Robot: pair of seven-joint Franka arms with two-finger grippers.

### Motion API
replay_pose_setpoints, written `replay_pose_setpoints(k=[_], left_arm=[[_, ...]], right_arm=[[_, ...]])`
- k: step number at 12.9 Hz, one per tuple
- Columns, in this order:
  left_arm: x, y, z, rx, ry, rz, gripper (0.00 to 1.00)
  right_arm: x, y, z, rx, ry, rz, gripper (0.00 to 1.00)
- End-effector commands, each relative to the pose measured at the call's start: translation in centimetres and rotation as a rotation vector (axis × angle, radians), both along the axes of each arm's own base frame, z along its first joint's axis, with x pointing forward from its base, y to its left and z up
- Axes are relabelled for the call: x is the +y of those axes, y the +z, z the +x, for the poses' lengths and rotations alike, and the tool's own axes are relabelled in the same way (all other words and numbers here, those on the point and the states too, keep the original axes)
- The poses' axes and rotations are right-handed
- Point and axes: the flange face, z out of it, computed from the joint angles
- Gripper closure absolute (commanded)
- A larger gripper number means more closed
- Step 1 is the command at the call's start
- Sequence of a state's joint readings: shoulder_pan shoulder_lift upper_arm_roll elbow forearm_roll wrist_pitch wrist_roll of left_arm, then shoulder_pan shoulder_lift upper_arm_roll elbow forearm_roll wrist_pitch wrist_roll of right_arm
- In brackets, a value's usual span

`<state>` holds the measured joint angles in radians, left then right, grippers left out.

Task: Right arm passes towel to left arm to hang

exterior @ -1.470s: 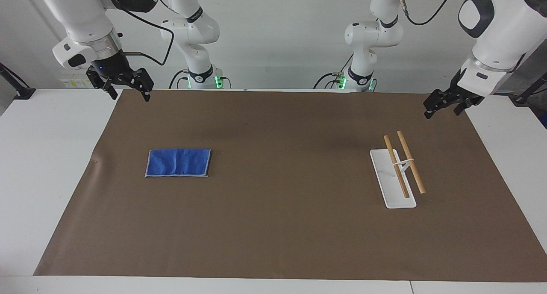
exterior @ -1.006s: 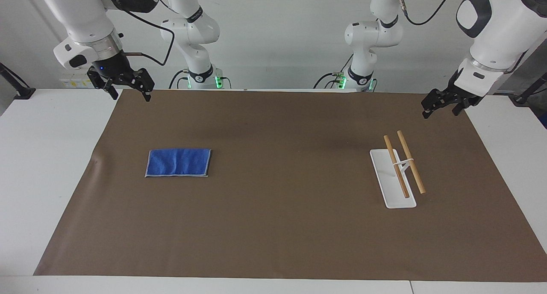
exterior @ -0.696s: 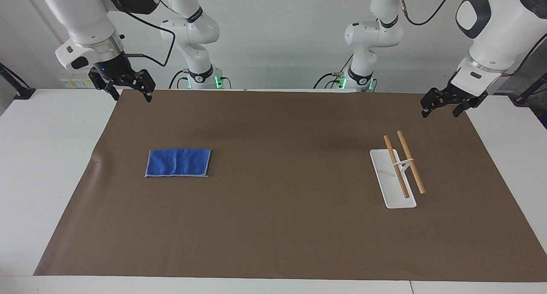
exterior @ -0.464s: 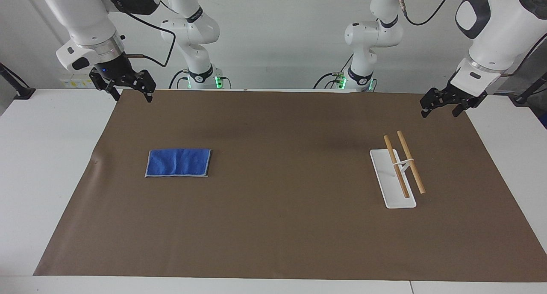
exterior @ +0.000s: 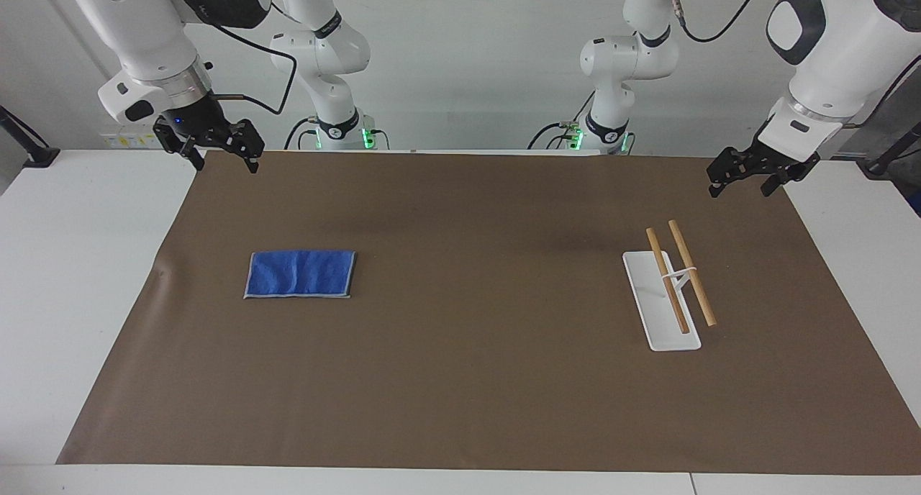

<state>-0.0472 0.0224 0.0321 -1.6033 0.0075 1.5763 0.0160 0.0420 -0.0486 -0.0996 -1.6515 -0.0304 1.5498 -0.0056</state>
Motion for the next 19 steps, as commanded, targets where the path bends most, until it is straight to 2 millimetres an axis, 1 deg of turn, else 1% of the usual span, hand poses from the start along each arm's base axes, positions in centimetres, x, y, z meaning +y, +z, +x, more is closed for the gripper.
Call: replay_pose_setpoints(k=[1, 2, 3, 5, 7, 9, 11, 12, 14, 17, 19], left_arm=[[-0.4, 0.1, -0.9, -0.011, 0.051, 0.0, 0.0], [-0.8, 0.1, -0.9, -0.014, 0.039, -0.001, 0.0], [-0.8, 0.1, -0.9, -0.014, 0.034, -0.001, 0.0], [-0.8, 0.2, -0.8, -0.017, 0.033, -0.001, 0.0], [-0.7, 0.1, -0.9, -0.014, 0.039, -0.001, 0.0], [-0.7, 0.1, -0.9, -0.013, 0.043, 0.0, 0.0], [0.0, 0.1, -0.9, -0.013, 0.055, 0.0, 0.0], [0.2, 0.1, -0.9, -0.013, 0.059, 0.0, 0.0], [0.5, 0.1, -0.9, -0.013, 0.066, 0.0, 0.0], [0.4, 0.1, -0.9, -0.013, 0.065, 0.0, 0.0], [0.5, 0.1, -0.9, -0.013, 0.066, 0.0, 0.0]], right_arm=[[0.1, -0.6, -0.8, -0.035, 0.02, 0.01, 0.0], [0.1, -1.3, -1.0, -0.048, 0.019, 0.01, 0.0], [0.0, -2.1, -1.3, -0.055, 0.018, 0.011, 0.0], [-0.1, -4.8, -1.1, -0.072, 0.02, 0.013, 0.0], [0.1, -9.3, -0.4, -0.092, 0.023, 0.013, 0.0], [0.3, -14.4, -0.1, -0.112, 0.037, 0.012, 0.0], [0.1, -19.1, 0.6, -0.094, 0.057, 0.009, 0.0], [0.2, -21.3, 0.9, -0.103, 0.069, 0.006, 0.0], [0.3, -24.8, 1.1, -0.133, 0.094, 0.0, 0.0], [0.3, -28.5, 0.9, -0.147, 0.124, -0.006, 0.0], [0.3, -29.6, 0.4, -0.152, 0.128, -0.007, 0.0]])
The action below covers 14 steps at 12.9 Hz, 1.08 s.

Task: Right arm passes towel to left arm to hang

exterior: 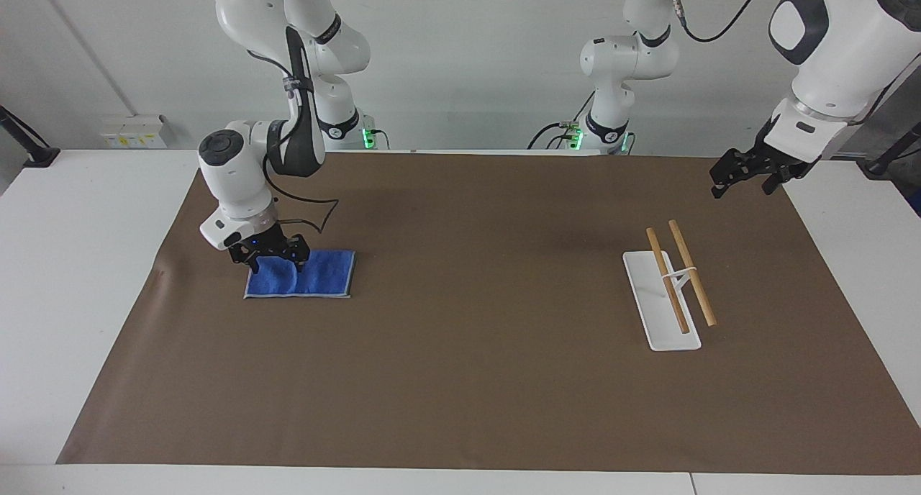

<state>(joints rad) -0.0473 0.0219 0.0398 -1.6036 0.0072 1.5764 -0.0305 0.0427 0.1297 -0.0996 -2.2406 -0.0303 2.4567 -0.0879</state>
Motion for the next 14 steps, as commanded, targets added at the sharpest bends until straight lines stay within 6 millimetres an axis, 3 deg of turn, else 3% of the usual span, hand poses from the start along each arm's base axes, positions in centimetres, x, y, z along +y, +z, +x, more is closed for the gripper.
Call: replay_pose_setpoints(k=[1, 10, 11, 13, 14], left_arm=[[0.1, 0.1, -0.9, -0.012, 0.012, -0.002, 0.0], [0.0, 0.1, -0.9, -0.011, 0.014, -0.002, 0.0], [-0.3, 0.1, -0.9, -0.012, 0.006, -0.002, 0.0], [-0.5, 0.2, -0.8, -0.02, 0.005, -0.002, 0.0], [-0.6, 0.3, -0.7, -0.023, 0.002, -0.002, 0.0]], right_arm=[[0.0, -1.0, -0.7, -0.007, 0.021, 0.008, 0.0], [-0.1, -4.4, -1.4, 0.021, 0.059, 0.003, 0.0], [-0.1, -4.4, -1.4, 0.021, 0.06, 0.003, 0.17], [0.0, -4.4, -1.4, 0.022, 0.053, 0.004, 0.82], [0.0, -4.4, -1.4, 0.023, 0.029, 0.007, 1.0]])
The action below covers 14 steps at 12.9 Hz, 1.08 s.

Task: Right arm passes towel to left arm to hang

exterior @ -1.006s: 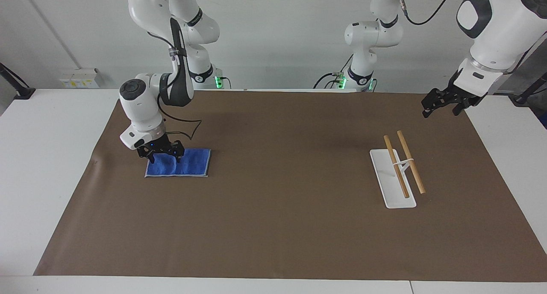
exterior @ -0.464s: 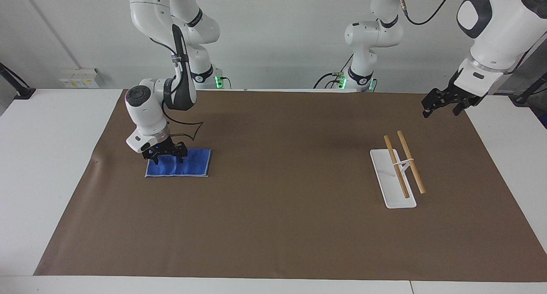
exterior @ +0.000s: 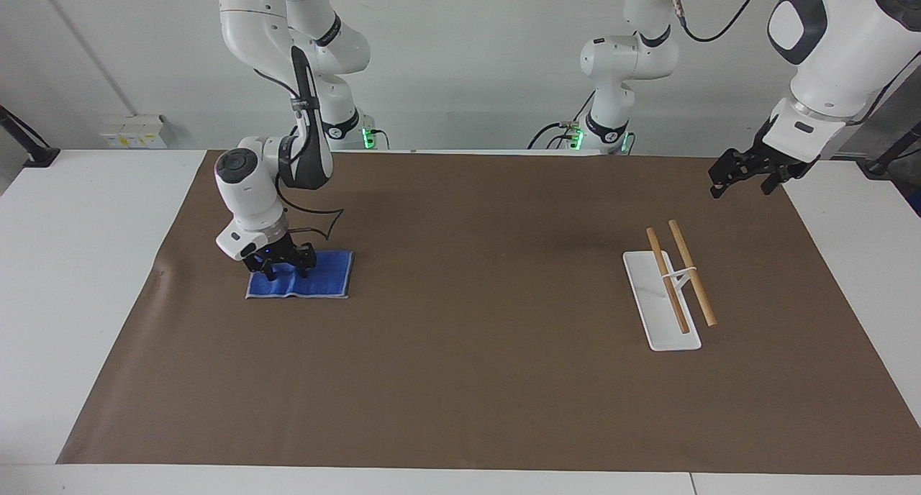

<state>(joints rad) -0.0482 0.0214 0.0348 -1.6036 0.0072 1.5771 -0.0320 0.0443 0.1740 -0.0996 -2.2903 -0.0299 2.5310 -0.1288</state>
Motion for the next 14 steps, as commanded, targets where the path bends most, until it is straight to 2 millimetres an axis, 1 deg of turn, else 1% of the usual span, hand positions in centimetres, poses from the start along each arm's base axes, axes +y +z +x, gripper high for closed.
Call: replay_pose_setpoints(k=[1, 2, 3, 4, 6, 7, 8, 9, 10, 11, 12, 13, 14], left_arm=[[-0.2, 0.2, -0.5, -0.031, 0.003, -0.002, 0.0], [0.1, 0.4, -0.4, -0.043, 0.007, -0.003, 0.0], [0.1, 0.3, -0.4, -0.04, 0.012, -0.002, 0.0], [0.2, 0.3, -0.4, -0.039, 0.013, -0.002, 0.0], [-0.1, 0.4, -0.5, -0.039, 0.007, -0.003, 0.0], [0.1, 0.4, -0.5, -0.042, 0.004, -0.003, 0.0], [0.1, 0.4, -0.5, -0.042, 0.003, -0.003, 0.0], [0.2, 0.4, -0.5, -0.043, 0.015, -0.002, 0.0], [0.0, 0.4, -0.3, -0.054, 0.012, -0.003, 0.0], [-0.4, 0.6, 0.0, -0.083, 0.01, -0.003, 0.0], [-0.9, 0.6, 0.4, -0.105, 0.019, -0.004, 0.0], [-2.5, 0.8, 0.5, -0.128, 0.065, -0.01, 0.0], [-4.7, 0.7, 0.4, -0.132, 0.103, -0.014, 0.0]], right_arm=[[0.2, -0.4, -0.1, -0.001, -0.037, 0.014, 1.0], [1.3, -0.2, 0.1, -0.004, -0.045, 0.019, 1.0], [2.4, 0.5, 0.5, -0.013, -0.062, 0.028, 1.0], [3.0, 1.2, 0.9, -0.008, -0.08, 0.038, 1.0], [4.5, 3.0, 1.6, -0.004, -0.098, 0.062, 1.0], [4.7, 3.9, 1.9, -0.01, -0.109, 0.065, 1.0], [5.4, 5.0, 2.2, -0.017, -0.108, 0.069, 1.0], [6.2, 6.1, 2.4, -0.029, -0.114, 0.074, 1.0], [7.5, 7.3, 2.7, -0.037, -0.121, 0.082, 1.0], [8.7, 8.7, 3.3, -0.043, -0.128, 0.088, 1.0], [10.3, 10.3, 3.8, -0.049, -0.132, 0.097, 1.0], [11.9, 12.3, 4.5, -0.065, -0.148, 0.122, 1.0], [13.2, 14.3, 5.2, -0.073, -0.173, 0.19, 1.0]])
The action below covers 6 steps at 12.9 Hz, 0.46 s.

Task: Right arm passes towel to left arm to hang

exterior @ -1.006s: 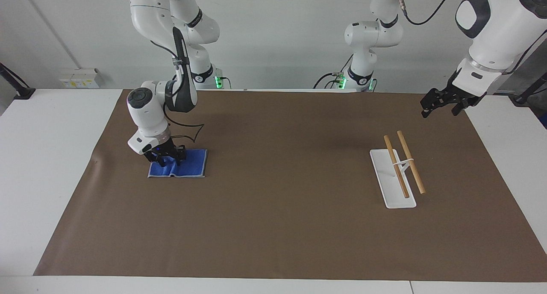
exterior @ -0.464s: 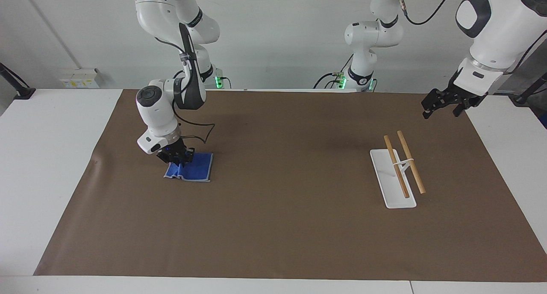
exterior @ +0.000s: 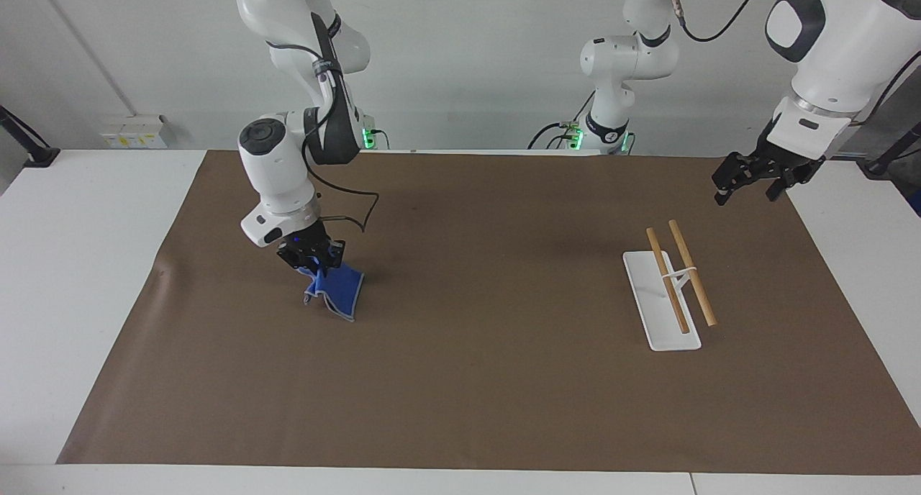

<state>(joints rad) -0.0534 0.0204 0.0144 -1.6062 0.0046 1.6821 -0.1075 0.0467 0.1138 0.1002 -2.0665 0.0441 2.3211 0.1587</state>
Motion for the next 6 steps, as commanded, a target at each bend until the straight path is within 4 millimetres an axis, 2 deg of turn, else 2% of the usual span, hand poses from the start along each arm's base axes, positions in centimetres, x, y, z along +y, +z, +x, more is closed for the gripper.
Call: replay_pose_setpoints(k=[1, 3, 6], left_arm=[[-4.9, 0.0, -0.7, -0.041, 0.079, -0.016, 0.0], [-7.3, 0.4, -0.5, -0.084, 0.177, -0.069, 0.0], [-8.7, 0.0, -0.3, -0.079, 0.489, -0.234, 0.0]], right_arm=[[2.7, 4.9, 1.6, -0.019, -0.06, 0.144, 1.0], [4.0, 7.5, 2.3, -0.048, -0.089, 0.243, 1.0], [4.8, 8.9, 2.8, -0.032, -0.24, 0.535, 1.0]])
